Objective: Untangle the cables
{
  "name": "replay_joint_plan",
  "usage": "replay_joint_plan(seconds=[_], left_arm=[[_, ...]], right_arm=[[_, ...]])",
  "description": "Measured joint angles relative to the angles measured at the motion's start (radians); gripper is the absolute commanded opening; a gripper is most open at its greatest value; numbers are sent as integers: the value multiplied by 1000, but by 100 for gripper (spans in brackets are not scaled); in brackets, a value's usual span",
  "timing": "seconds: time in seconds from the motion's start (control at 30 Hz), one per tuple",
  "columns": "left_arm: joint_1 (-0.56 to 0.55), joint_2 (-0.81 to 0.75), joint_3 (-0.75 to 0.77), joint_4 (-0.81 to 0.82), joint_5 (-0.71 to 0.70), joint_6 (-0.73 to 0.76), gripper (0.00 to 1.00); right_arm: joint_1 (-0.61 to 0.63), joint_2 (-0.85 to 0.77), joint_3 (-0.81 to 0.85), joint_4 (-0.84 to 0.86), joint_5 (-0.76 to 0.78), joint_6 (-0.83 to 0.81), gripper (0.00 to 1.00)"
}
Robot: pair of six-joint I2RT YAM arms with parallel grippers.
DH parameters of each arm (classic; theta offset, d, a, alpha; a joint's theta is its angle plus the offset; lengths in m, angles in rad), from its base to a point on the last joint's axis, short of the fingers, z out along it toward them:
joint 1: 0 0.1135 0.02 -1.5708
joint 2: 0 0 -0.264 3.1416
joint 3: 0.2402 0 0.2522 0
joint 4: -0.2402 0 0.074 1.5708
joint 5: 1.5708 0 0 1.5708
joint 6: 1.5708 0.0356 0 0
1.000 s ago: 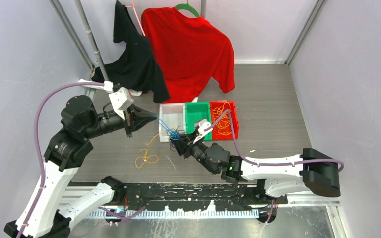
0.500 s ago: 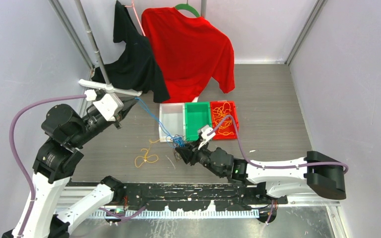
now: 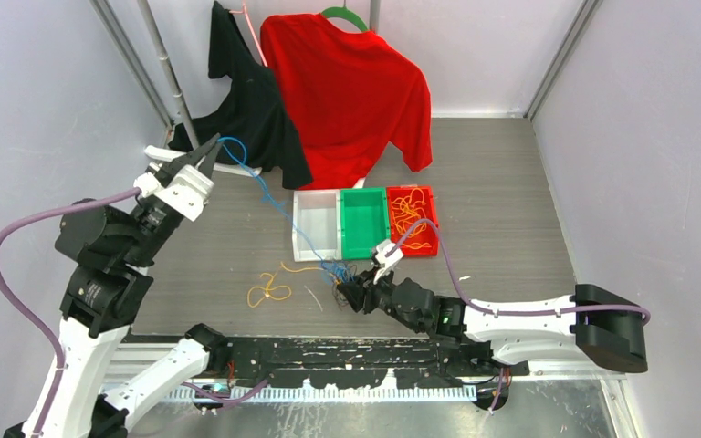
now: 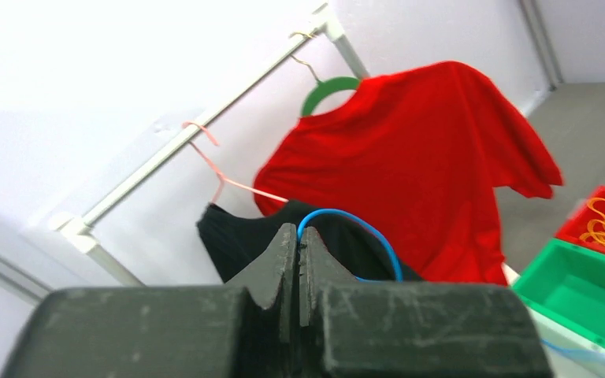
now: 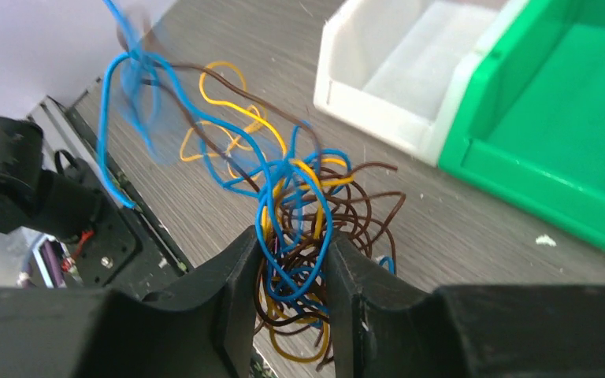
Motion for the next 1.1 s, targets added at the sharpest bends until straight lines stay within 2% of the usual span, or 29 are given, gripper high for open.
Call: replay_joint_plan(seconds=[0.23,0.43,0.57,0.73,0.87,0.97,1.1], left_arm=[[0,41,47,98,-34,100,0],[0,68,89,226,-60,160,0],[0,103,160,265,-61,163,0],[0,108,231,204,25,117,0],[0,85,231,106,135,44,0],[0,65,192,58,209,-15,0],[0,55,121,0,301,-96,0]], right_arm=[[0,7,-22,-52,-6,18,40],[0,93,-13,-106,-8,22,43],[0,160,-13,-109,-19,40,53],[0,172,22,-149,-55,47,74],[0,96,94,-220,-77,40,94],[0,-8,142,-273,-89,20,97],[-1,-112,178,-336,-92,-8,95]])
